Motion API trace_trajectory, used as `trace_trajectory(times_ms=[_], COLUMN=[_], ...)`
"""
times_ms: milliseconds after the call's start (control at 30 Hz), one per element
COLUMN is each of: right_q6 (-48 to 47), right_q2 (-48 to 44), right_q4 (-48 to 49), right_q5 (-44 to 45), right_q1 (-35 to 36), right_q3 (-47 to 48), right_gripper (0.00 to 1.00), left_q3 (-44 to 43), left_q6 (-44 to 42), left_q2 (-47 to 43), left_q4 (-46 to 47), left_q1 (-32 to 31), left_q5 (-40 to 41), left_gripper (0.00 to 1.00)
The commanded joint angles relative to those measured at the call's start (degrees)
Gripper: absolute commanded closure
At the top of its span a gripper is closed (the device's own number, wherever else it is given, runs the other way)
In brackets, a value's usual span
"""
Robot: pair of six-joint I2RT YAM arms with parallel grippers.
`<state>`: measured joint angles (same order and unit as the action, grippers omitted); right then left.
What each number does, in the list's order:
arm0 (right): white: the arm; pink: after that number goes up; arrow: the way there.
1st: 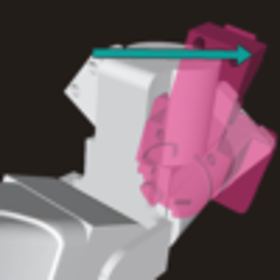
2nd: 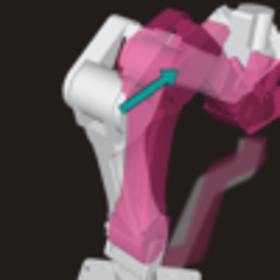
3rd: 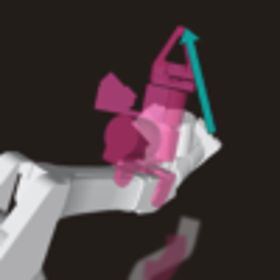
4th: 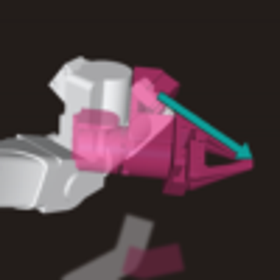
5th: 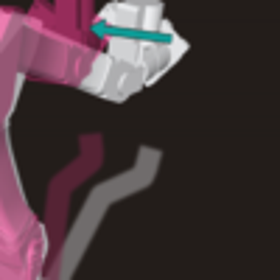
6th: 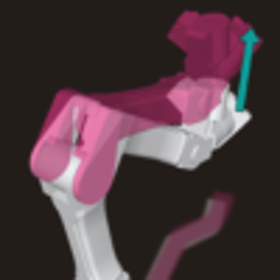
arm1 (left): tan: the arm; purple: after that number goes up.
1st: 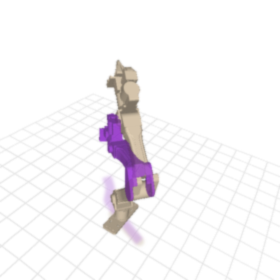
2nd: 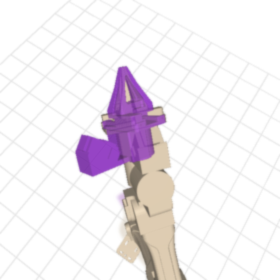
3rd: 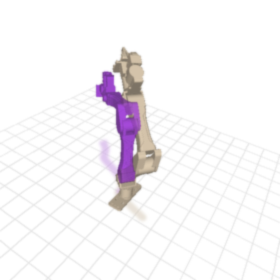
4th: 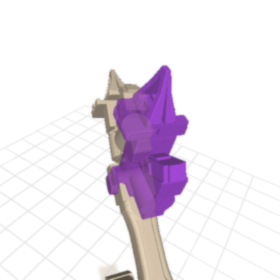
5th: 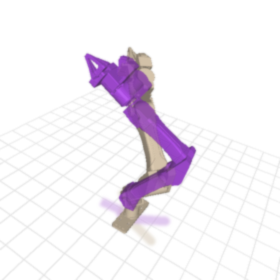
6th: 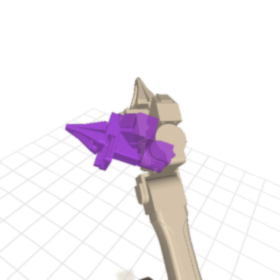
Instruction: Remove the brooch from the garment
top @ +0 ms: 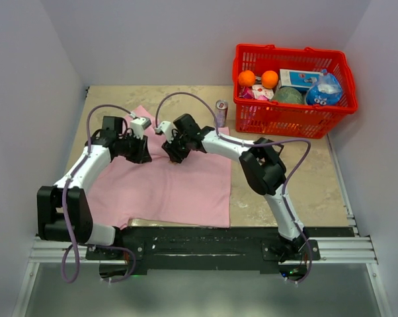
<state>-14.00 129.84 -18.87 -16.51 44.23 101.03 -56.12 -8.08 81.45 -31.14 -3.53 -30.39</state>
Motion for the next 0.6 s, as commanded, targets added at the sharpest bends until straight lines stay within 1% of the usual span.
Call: trace_trajectory(times_ms=[0,67,100,200,300,333,367,400,467,500,533,567], right_q6=[2.5,2.7,2.7,3.3,4.4,4.7,4.9,4.9,4.9,4.8,4.7,4.8], right_q2=[0.0,0.1,0.3,1.0,1.4,1.5,1.5,1.6,1.6,1.4,1.4,1.6], right_q4=[2.3,2.3,2.3,2.2,1.7,1.6,1.4,1.0,0.5,-0.3,-0.8,-2.1], right_q5=[2.4,2.7,3.1,4.6,5.3,4.9,4.5,4.1,3.2,1.6,0.6,-0.2], right_q1=[0.4,0.5,0.5,0.4,0.4,0.5,0.5,0.5,0.3,0.2,0.0,-0.2], right_q3=[1.7,1.2,1.1,0.5,0.3,0.2,0.2,0.3,0.8,1.2,2.1,2.8], right_gripper=[0.57,0.61,0.66,0.74,0.79,0.80,0.82,0.87,0.93,0.99,1.00,1.00], left_q3=[2.0,2.6,2.7,3.5,5.5,7.2,8.0,8.8,10.7,11.3,12.3,12.7], left_q6=[0.3,0.1,0.0,0.0,1.1,1.0,0.8,0.1,-1.3,-3.3,-4.6,-7.6], left_q2=[-1.4,-1.6,-1.6,-2.4,-5.1,-6.2,-8.4,-9.4,-11.7,-12.2,-12.6,-13.0], left_q4=[2.4,2.7,2.8,3.7,6.3,8.5,9.7,10.7,12.9,14.2,14.7,15.1], left_q1=[-0.2,-0.2,-0.2,-0.2,-0.2,-0.2,-0.2,-0.2,-0.5,-0.8,-1.3,-1.6], left_q5=[3.1,3.2,3.4,3.4,4.7,4.8,4.5,3.6,2.4,1.1,0.4,-0.8], left_gripper=[0.77,0.77,0.77,0.77,0.76,0.75,0.73,0.73,0.71,0.70,0.69,0.69])
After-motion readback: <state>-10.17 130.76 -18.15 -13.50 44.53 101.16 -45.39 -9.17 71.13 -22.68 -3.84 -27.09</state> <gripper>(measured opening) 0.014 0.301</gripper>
